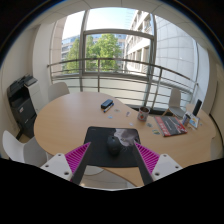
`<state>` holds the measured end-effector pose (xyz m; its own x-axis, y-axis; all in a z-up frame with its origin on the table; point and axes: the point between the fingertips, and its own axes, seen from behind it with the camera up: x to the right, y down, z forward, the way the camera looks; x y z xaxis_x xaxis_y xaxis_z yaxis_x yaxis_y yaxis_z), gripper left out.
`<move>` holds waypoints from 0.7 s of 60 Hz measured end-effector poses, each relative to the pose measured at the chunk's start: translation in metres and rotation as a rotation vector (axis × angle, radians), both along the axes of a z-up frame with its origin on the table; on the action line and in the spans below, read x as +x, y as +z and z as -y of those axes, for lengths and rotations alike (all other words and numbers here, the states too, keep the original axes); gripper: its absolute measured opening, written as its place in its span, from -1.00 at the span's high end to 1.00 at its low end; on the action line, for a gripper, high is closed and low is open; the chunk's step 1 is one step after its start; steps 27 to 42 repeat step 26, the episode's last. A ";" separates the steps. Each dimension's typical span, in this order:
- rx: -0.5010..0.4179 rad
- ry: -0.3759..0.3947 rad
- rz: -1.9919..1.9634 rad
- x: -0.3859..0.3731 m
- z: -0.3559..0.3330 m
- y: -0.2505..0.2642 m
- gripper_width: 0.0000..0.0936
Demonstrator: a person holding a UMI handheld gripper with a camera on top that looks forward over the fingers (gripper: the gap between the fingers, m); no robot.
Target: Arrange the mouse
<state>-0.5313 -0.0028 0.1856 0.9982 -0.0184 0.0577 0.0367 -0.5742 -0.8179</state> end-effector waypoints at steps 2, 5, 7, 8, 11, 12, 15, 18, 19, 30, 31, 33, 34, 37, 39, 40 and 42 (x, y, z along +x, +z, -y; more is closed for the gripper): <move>0.007 0.000 0.001 -0.002 0.013 0.006 -0.80; 0.011 -0.005 -0.005 -0.004 0.031 0.013 -0.80; 0.011 -0.002 -0.013 -0.007 0.043 0.015 -0.80; 0.009 -0.001 -0.019 -0.008 0.049 0.016 -0.80; 0.006 -0.003 -0.034 -0.010 0.066 0.015 -0.80; 0.003 -0.003 -0.034 -0.009 0.070 0.015 -0.80; 0.000 -0.003 -0.033 -0.008 0.085 0.015 -0.81; -0.001 -0.005 -0.032 -0.007 0.096 0.014 -0.80; 0.000 -0.004 -0.030 -0.007 0.099 0.015 -0.80; 0.010 0.000 0.000 0.001 0.113 0.020 -0.80; 0.010 0.000 0.000 0.001 0.113 0.020 -0.80; 0.010 0.000 0.000 0.001 0.113 0.020 -0.80; 0.010 0.000 0.000 0.001 0.113 0.020 -0.80; 0.010 0.000 0.000 0.001 0.113 0.020 -0.80; 0.010 0.000 0.000 0.001 0.113 0.020 -0.80; 0.010 0.000 0.000 0.001 0.113 0.020 -0.80; 0.010 0.000 0.000 0.001 0.113 0.020 -0.80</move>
